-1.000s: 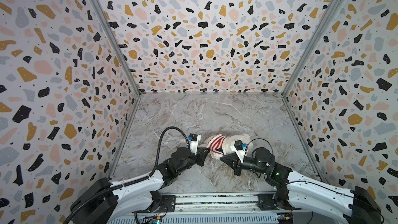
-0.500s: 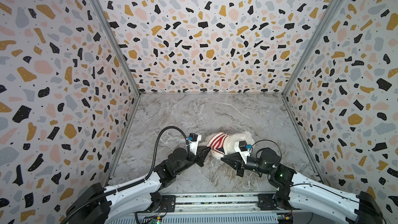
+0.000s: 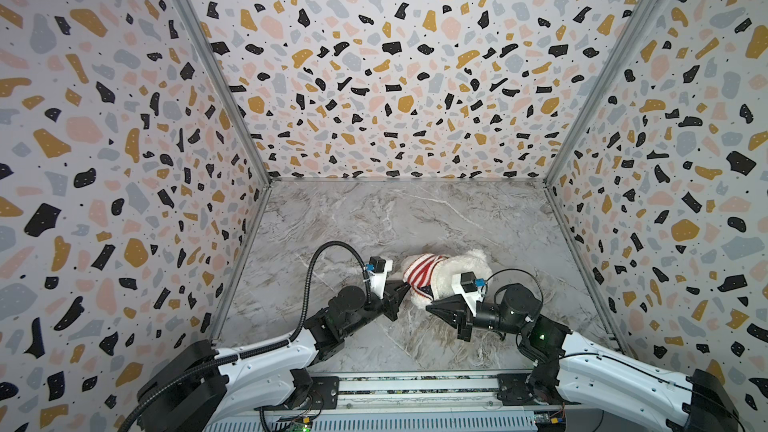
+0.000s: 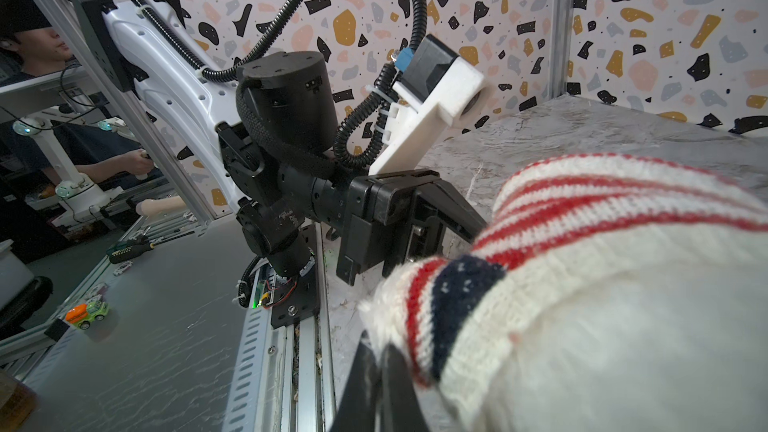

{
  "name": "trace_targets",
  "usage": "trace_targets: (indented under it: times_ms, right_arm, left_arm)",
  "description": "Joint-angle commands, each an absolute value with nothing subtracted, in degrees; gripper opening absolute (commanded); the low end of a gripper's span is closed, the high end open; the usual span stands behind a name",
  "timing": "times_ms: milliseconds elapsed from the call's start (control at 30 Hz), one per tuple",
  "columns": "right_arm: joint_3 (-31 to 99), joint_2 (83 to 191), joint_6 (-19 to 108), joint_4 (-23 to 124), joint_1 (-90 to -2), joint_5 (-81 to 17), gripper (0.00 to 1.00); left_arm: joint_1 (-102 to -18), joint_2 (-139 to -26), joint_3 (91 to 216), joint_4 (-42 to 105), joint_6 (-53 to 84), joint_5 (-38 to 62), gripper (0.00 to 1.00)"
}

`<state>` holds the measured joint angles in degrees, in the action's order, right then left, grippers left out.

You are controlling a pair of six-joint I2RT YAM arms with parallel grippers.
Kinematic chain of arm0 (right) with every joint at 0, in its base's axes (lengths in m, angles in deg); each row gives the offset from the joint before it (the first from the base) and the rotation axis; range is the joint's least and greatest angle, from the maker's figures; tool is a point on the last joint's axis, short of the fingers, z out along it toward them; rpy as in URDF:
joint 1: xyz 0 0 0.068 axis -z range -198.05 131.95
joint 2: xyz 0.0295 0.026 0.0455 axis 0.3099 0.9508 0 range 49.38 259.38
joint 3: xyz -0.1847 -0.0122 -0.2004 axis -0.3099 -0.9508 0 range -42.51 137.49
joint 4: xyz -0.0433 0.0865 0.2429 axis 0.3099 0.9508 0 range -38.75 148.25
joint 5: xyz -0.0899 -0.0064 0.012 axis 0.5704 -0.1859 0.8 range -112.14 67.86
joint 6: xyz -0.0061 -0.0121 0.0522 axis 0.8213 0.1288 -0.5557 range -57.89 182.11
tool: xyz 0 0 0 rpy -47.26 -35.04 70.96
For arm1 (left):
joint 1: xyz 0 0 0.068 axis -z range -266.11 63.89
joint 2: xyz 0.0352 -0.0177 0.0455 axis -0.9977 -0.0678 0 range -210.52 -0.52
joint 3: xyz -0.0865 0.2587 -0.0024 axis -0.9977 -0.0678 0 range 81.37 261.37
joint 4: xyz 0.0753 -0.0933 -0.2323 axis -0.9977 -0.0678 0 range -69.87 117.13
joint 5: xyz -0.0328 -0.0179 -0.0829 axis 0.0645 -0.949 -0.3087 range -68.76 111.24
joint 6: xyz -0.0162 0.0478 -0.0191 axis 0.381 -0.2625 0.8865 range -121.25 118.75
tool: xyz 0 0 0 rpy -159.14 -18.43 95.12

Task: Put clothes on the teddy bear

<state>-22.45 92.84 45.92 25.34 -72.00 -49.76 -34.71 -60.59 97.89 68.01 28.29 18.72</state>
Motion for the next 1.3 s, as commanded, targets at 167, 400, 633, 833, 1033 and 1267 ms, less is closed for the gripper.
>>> trace_targets:
  times_ms: [167,400,633,833,1033,1267]
  right_arm:
    - [-20.46,89.07,41.42,27.80,-63.88,-50.24,0.00]
    - [-21.47,88.22,40.97,30.71,-59.47,-49.26,0.00]
    - [-22.29,89.61,40.52,28.98,-59.18,-49.82,0.00]
    - [-22.47,89.96,40.49,28.64,-59.18,-50.55,0.00]
    - [-23.08,89.09,40.48,28.62,-59.18,-50.53,0.00]
    - [-23.28,90.13,40.46,27.44,-59.20,-51.23,0.00]
  left_arm:
    - [-33.29,-54.65,98.29,60.20,21.78,24.14,0.33]
    - [-32.90,-45.63,99.72,46.31,18.33,25.23,0.39]
    - [-28.20,-45.36,108.27,42.29,15.51,20.70,0.38]
    - [-23.88,-53.08,116.62,35.83,9.40,24.21,0.44]
    - [-23.29,-58.64,120.06,32.81,5.58,25.05,0.44]
    - [-22.96,-61.29,121.95,31.66,3.95,24.58,0.44]
